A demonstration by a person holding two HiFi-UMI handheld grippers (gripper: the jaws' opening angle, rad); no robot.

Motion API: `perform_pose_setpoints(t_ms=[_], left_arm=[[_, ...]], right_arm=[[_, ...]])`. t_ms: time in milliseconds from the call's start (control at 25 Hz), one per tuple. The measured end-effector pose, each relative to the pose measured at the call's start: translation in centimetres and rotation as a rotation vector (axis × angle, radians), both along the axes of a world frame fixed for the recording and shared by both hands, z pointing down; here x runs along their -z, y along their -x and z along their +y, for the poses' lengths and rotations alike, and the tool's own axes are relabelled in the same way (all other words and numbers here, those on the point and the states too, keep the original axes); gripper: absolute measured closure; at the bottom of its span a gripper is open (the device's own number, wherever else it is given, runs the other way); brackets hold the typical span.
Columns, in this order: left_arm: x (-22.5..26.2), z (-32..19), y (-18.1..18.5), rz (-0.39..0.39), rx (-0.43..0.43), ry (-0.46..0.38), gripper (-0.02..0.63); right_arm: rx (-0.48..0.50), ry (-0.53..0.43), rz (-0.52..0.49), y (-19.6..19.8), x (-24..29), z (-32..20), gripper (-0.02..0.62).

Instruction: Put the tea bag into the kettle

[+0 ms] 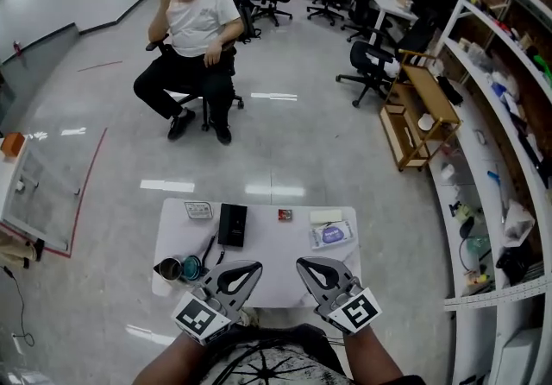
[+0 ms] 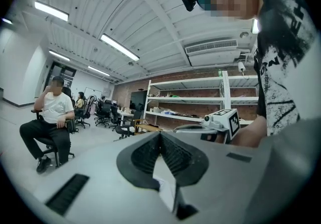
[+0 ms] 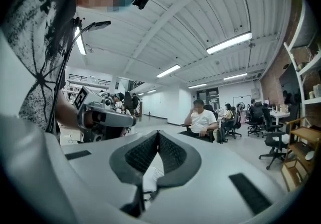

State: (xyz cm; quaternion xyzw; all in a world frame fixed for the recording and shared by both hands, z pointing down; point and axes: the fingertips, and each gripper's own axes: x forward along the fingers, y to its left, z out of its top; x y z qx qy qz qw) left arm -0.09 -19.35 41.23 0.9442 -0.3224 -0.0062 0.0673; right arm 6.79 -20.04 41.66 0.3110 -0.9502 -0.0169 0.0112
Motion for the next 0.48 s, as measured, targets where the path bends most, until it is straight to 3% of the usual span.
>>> perform_pose_setpoints(t_ms=[320, 480], left_arm=[[-1.0, -2.5, 1.3, 0.019, -0.049, 0.022, 0.599], [-1.0, -3.8, 1.2, 0.039, -0.033, 0.044, 0.598]], right_arm=[[-0.041, 0.006, 0.026, 1.5, -0.8, -2.3, 0.586], [-0.057, 0.014, 0.059, 0.9, -1.2, -3.2, 0.586]])
